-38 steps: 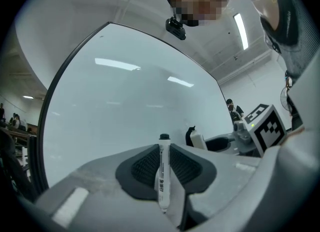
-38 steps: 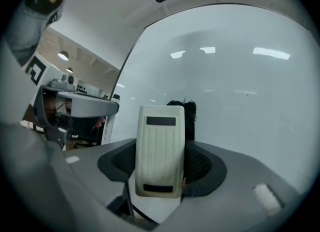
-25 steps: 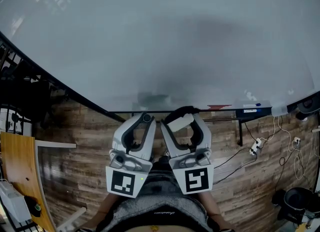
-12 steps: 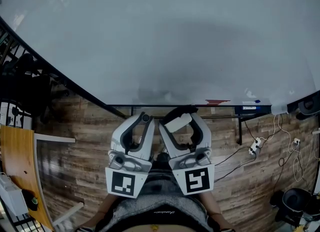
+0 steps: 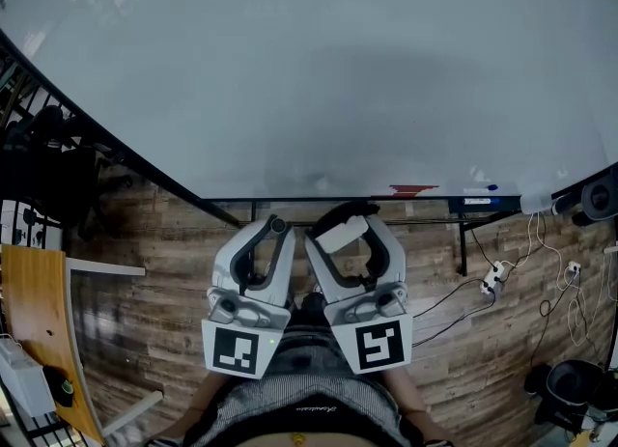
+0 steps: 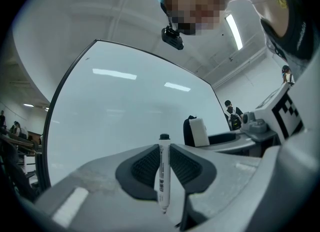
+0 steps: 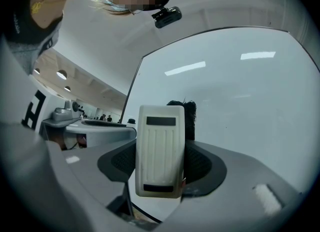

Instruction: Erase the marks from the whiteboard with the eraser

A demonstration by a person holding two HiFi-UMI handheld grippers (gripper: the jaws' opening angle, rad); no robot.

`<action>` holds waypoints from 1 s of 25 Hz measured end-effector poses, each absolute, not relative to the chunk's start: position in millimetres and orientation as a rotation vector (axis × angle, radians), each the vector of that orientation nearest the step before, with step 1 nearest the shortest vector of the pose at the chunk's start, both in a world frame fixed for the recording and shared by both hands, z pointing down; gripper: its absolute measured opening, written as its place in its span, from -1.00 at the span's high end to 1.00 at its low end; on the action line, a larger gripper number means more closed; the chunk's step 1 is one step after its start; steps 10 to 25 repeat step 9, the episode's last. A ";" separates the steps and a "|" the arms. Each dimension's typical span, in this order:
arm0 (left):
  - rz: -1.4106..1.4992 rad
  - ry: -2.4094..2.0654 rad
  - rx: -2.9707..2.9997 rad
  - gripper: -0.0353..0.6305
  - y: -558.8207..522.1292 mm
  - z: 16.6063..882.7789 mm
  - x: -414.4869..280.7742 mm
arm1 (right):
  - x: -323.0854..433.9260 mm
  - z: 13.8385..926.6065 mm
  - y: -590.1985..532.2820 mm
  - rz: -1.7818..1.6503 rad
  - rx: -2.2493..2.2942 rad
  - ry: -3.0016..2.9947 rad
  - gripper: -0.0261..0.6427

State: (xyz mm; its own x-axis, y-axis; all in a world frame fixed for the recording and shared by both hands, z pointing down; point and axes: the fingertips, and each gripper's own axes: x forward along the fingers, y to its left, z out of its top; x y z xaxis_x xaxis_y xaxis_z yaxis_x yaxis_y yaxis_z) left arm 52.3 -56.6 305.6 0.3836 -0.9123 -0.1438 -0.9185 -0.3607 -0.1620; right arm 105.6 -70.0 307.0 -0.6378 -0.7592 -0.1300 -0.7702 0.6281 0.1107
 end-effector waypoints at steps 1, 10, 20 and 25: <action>0.045 1.634 -2.429 0.68 -55.6 305.4 52.8 | 105.6 307.0 -69.0 0.239 -1.301 2.771 0.14; 0.051 1.638 -2.424 0.68 -51.2 303.7 55.7 | 106.9 305.2 -64.6 0.222 -1.281 2.767 0.14; 0.051 1.638 -2.424 0.68 -51.2 303.7 55.7 | 106.9 305.2 -64.6 0.222 -1.281 2.767 0.14; 0.051 1.638 -2.424 0.68 -51.2 303.7 55.7 | 106.9 305.2 -64.6 0.222 -1.281 2.767 0.14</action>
